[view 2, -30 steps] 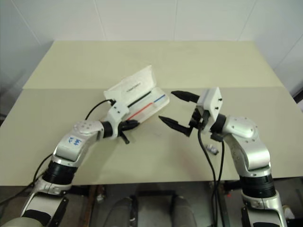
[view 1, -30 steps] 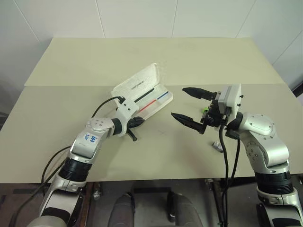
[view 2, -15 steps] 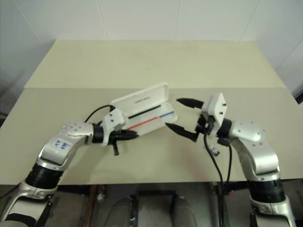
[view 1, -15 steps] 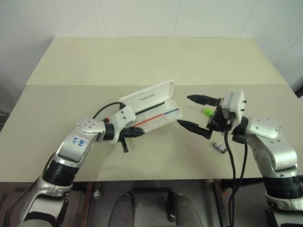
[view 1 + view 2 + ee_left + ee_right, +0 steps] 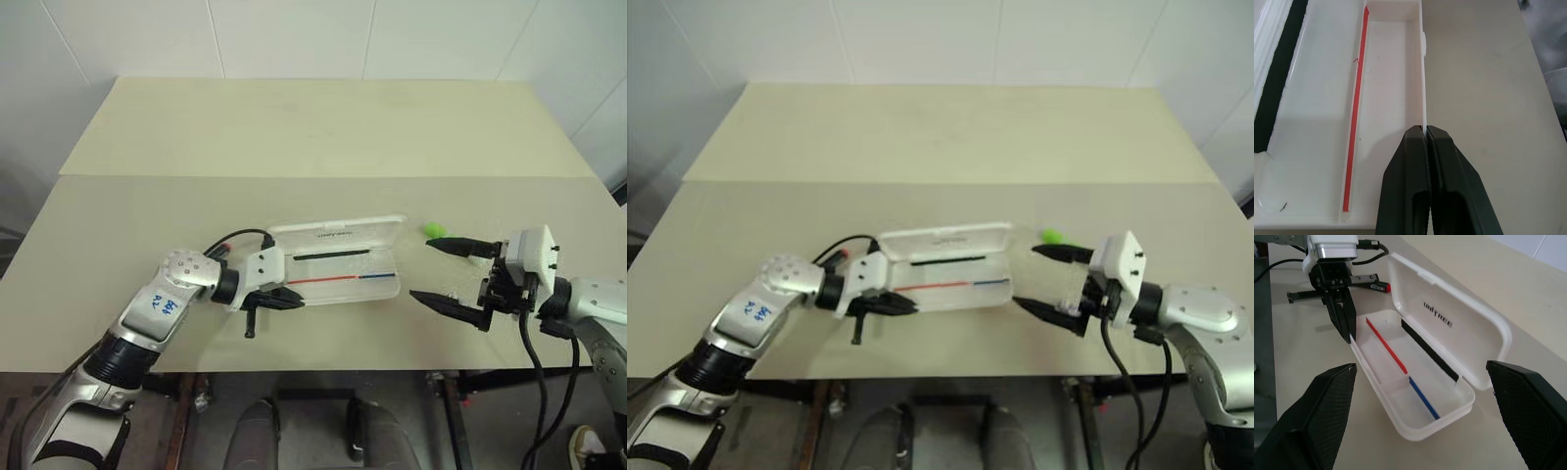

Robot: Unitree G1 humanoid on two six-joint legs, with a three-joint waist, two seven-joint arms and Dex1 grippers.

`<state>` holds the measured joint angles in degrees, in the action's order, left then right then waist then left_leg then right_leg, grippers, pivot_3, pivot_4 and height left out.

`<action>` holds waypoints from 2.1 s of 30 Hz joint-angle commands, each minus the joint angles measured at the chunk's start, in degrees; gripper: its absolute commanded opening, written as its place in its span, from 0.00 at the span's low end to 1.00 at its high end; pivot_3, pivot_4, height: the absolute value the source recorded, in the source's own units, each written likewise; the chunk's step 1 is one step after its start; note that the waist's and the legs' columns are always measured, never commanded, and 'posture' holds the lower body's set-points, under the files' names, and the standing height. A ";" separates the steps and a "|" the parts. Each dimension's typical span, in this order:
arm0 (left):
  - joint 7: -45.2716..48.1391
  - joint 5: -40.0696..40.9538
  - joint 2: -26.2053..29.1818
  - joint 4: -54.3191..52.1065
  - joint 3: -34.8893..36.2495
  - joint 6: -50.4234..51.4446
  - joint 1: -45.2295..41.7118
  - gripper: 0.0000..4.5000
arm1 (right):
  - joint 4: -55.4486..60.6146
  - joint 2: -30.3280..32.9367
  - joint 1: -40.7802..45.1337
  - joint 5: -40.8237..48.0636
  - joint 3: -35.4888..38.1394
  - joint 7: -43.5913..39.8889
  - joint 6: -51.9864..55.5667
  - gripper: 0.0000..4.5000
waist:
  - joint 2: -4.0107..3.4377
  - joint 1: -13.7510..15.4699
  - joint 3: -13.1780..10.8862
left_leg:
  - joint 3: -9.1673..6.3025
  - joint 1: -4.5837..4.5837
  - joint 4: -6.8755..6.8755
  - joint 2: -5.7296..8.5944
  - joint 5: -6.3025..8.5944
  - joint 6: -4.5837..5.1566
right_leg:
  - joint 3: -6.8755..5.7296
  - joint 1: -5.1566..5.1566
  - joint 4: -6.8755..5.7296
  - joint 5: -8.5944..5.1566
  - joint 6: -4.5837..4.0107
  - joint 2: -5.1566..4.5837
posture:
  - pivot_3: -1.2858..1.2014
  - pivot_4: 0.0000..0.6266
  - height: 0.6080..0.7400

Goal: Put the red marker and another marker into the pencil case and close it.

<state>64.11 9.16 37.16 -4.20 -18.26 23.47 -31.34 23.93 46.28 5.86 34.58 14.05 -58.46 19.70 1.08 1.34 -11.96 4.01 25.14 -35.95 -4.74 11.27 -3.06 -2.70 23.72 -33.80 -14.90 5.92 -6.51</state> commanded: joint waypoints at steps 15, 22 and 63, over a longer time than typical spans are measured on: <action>0.58 -2.46 -4.33 3.40 -1.10 -1.18 -3.70 0.31 | 4.71 -2.55 2.39 1.77 -0.98 4.56 1.60 1.00 | 0.00 -0.01 0.00 | -0.02 0.09 -0.11 0.01 0.06 -0.02 | -0.01 -0.21 0.48 0.46 0.02 0.00 | 0.52 0.24 1.00; 0.93 -1.32 -3.71 -0.54 -0.14 1.55 -3.00 0.59 | 3.64 -3.07 3.61 1.48 -2.11 4.55 1.09 1.00 | 0.00 0.05 0.00 | -0.02 0.10 0.02 0.01 -0.10 0.26 | 0.01 -0.01 0.23 0.22 0.03 0.04 | 0.52 0.24 1.00; -17.80 8.00 4.27 -11.33 48.34 -10.44 38.56 1.00 | -2.07 -6.79 15.24 2.40 -9.53 -2.83 1.24 1.00 | 0.06 -1.44 0.03 | 0.10 0.04 0.60 -0.07 0.13 -0.11 | 0.03 0.22 0.36 0.10 -0.21 0.01 | 0.52 0.24 1.00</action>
<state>46.85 17.34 41.28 -15.53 29.15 14.53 7.11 21.84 39.80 20.16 35.93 4.25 -60.72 21.30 1.13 -0.10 -11.93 4.16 25.17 -35.35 -4.81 11.41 -3.18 -2.67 23.93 -33.42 -14.79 5.72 -6.52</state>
